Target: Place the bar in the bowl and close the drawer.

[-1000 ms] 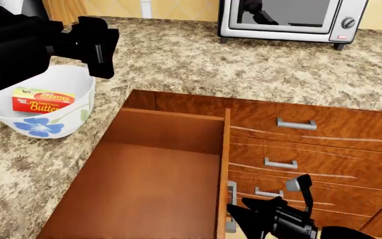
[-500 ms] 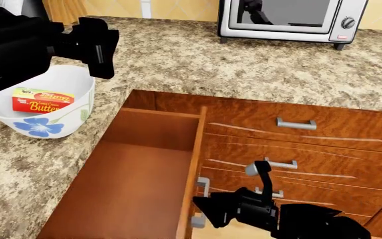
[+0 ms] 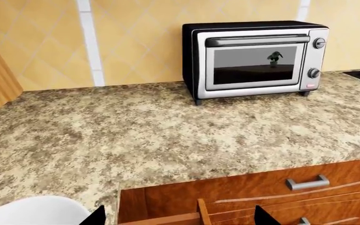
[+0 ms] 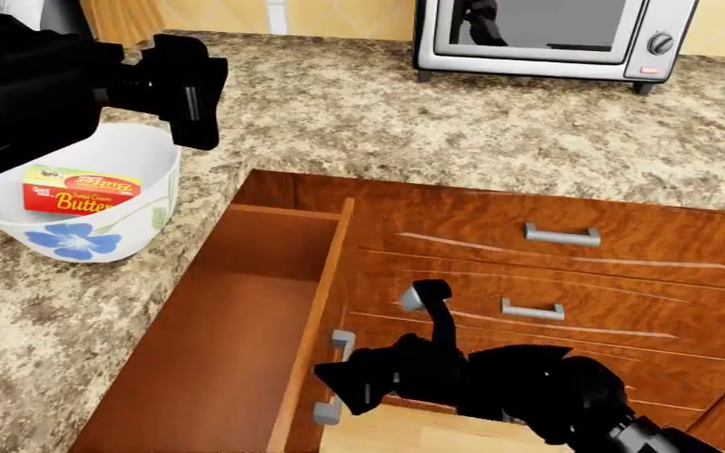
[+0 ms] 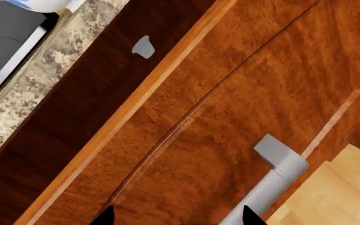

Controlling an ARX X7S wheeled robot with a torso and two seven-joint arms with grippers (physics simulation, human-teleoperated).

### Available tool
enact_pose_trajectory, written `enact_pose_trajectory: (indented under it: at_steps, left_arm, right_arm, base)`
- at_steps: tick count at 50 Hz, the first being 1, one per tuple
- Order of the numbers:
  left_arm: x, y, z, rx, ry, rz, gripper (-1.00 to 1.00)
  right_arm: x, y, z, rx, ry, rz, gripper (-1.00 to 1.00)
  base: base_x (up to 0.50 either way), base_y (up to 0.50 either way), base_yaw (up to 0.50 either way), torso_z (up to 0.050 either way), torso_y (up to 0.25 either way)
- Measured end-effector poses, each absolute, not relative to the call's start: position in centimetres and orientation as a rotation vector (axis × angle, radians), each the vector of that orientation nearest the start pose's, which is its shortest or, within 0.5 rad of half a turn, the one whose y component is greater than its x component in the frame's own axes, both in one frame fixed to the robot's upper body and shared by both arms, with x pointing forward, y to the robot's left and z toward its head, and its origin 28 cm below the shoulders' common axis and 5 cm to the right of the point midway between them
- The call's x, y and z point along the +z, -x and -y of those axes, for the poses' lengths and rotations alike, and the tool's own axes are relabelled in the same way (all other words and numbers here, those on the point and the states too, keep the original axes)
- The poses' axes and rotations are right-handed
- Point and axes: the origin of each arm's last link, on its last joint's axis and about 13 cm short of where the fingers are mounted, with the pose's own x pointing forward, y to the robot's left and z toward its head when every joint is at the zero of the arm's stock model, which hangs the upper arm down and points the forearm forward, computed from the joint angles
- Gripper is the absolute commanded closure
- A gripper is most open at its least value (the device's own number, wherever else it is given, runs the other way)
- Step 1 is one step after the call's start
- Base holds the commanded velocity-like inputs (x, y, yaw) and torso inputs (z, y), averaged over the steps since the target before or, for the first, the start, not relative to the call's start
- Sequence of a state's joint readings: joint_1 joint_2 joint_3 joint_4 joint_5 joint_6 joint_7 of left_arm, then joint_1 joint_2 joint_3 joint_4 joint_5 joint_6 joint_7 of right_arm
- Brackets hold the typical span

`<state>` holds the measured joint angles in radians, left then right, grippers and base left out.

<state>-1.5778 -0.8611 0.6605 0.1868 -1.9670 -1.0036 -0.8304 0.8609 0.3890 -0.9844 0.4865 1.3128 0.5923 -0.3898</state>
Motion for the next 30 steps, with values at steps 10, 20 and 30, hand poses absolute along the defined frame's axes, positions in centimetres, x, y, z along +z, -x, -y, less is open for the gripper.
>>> enact_pose_trajectory:
  at_steps: [10, 20, 30]
  left_arm:
    - [36.5, -23.6, -25.4, -0.310, -0.035, -0.142, -1.00]
    - [36.4, -23.8, -25.4, -0.310, -0.034, -0.146, -1.00]
    - [36.3, -23.9, -25.5, -0.308, -0.035, -0.149, -1.00]
  right_arm:
    - [6.7, -32.5, 5.8, 1.022, -0.363, -0.751, -1.00]
    - [6.5, -33.8, 3.6, 1.060, -0.369, -0.770, -1.00]
    - [6.5, -34.5, 1.9, 1.079, -0.366, -0.778, -1.00]
  base:
    - [0.00, 0.00, 0.00, 0.000, 0.000]
    - [0.00, 0.00, 0.00, 0.000, 0.000]
    - [0.00, 0.00, 0.00, 0.000, 0.000]
